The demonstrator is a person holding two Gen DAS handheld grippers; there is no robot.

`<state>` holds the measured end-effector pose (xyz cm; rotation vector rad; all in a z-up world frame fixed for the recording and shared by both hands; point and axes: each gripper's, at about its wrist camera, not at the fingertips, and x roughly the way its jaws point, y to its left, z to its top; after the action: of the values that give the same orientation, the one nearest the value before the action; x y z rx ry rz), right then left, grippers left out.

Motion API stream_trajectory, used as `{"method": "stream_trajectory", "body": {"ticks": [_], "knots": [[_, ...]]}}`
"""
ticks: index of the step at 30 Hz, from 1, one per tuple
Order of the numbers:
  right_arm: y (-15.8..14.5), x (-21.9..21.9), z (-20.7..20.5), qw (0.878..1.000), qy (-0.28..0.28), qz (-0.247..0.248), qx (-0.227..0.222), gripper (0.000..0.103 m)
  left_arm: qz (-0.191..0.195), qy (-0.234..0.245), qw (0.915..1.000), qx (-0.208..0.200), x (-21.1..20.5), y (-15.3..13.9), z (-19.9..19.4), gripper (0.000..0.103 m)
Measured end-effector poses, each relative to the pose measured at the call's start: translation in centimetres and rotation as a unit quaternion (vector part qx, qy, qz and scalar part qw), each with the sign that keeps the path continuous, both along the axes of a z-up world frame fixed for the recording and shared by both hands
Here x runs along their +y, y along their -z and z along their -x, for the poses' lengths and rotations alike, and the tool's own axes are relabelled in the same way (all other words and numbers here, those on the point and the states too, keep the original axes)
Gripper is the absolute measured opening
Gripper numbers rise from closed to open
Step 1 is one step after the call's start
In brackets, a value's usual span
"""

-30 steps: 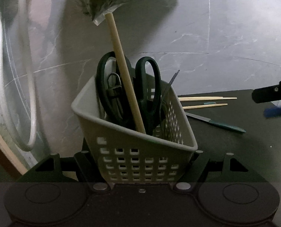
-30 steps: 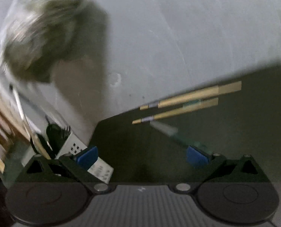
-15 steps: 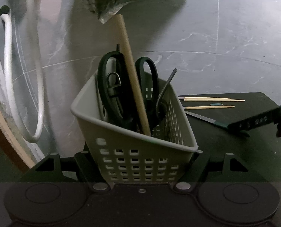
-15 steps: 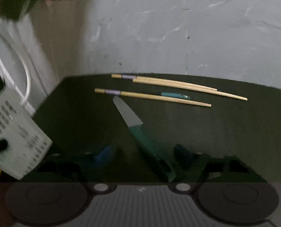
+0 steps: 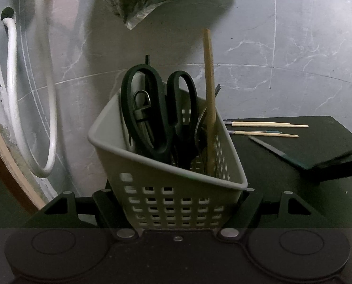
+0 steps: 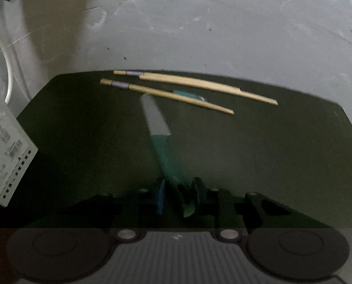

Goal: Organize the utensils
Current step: 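Move the right gripper to the teal-handled knife and grasp its handle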

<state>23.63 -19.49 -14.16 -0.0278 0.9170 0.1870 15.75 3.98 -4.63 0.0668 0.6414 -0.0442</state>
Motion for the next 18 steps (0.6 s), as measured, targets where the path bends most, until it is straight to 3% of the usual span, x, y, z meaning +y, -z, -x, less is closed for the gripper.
{"method": "stream_trajectory", "body": {"ticks": [5,12,15,18], "knots": [[-0.7,0.4,2.1,0.997,0.011,-0.057,0.059,0.027,0.001,0.007,1.0000,-0.002,0.3,0.1,0.1,0.077],[-1.7,4.1,2.5,0.985,-0.108,-0.117,0.057,0.052,0.003,0.015,0.9999,-0.004,0.6,0.2,0.2,0.077],[-3.3,4.4,2.2,0.983,-0.162,-0.084,0.023,0.064,0.004,0.016,0.9998,-0.006,0.7,0.2,0.3,0.077],[-4.2,4.6,1.9,0.970,-0.242,0.012,-0.021,0.078,0.004,0.018,0.9998,-0.007,0.7,0.2,0.4,0.076]]}}
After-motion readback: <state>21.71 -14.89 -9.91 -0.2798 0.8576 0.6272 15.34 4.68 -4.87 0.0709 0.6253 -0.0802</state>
